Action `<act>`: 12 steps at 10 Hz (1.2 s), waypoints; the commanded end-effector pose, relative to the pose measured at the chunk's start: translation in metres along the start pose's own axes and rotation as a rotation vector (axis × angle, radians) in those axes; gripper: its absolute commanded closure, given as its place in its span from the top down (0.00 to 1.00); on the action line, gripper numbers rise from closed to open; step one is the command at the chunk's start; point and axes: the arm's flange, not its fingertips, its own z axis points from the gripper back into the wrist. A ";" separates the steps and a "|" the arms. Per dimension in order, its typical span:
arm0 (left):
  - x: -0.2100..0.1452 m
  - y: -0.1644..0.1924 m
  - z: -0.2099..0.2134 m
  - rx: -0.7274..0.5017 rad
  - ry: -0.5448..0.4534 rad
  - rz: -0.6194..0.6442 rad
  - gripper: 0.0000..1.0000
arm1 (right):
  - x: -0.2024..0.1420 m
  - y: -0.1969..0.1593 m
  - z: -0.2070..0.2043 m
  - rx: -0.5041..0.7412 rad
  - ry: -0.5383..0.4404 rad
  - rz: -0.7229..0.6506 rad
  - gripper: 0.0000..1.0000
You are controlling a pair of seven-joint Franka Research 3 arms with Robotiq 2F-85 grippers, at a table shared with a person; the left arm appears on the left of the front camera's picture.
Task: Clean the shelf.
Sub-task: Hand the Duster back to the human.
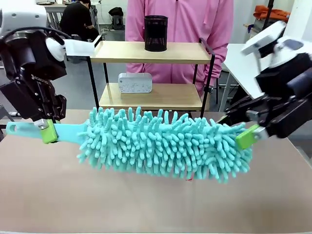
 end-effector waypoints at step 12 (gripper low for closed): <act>0.025 0.015 -0.011 -0.007 0.101 0.014 0.12 | 0.016 -0.012 -0.047 -0.010 0.251 -0.157 1.00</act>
